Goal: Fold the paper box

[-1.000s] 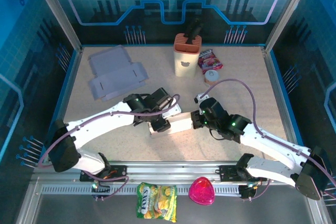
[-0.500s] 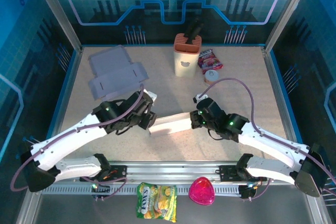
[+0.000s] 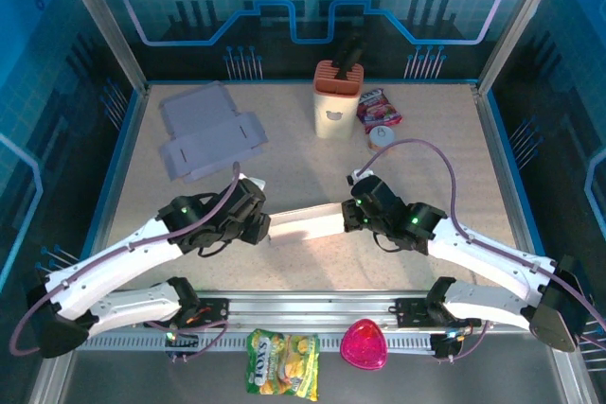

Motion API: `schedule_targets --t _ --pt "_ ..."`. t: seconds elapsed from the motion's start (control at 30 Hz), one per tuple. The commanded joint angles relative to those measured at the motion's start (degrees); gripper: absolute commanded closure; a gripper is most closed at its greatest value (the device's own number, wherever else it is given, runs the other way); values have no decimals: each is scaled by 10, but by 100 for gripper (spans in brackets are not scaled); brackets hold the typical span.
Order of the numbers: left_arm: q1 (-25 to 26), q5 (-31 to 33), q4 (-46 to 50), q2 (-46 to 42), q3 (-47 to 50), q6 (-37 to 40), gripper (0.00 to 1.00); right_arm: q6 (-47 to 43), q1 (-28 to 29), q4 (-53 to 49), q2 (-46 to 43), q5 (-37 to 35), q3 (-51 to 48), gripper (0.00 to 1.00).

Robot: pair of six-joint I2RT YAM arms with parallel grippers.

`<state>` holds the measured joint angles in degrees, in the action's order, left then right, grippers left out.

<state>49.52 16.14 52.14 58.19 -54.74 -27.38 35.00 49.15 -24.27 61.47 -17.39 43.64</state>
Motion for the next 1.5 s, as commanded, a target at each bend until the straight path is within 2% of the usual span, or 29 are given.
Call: schedule_targets --t 0.0,0.33,1.47 --pt "1 -8 -26 11 5 -4 60 9 8 -41 2 -4 9 100" --pt "1 -8 -41 37 -1 7 70 9 9 -40 0 -3 9 100" --pt "7 23 -52 72 5 1 87 14 9 -39 -5 -2 5 100"
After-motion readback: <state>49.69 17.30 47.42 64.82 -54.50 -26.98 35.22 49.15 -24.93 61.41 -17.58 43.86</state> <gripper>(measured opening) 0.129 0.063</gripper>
